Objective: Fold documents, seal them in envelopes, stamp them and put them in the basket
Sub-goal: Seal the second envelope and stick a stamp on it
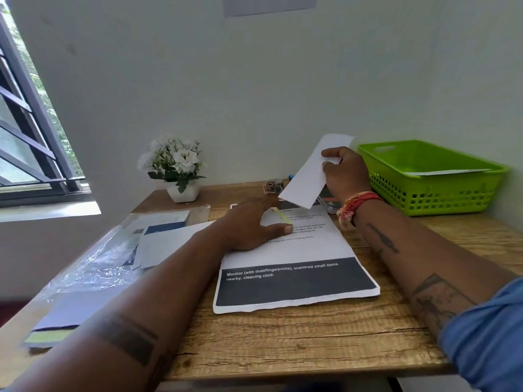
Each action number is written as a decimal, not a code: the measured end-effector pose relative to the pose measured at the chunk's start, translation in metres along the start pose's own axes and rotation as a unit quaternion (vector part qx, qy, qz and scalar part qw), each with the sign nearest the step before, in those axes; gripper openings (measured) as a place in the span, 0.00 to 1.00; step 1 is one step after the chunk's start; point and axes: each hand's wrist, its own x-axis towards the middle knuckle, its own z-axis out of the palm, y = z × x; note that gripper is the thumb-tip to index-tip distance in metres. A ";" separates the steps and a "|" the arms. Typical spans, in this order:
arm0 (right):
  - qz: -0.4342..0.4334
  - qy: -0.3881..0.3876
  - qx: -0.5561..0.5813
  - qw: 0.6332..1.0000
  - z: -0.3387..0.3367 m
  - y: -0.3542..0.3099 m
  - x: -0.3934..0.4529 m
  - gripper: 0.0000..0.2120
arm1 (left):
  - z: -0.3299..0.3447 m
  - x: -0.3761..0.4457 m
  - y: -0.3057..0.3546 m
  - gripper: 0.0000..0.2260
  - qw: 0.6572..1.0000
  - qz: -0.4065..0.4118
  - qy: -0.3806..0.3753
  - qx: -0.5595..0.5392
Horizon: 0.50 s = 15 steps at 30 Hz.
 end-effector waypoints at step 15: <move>0.003 -0.088 -0.101 0.991 0.009 0.005 -0.006 0.14 | 0.003 0.003 -0.004 0.30 0.999 -0.028 0.037 0.007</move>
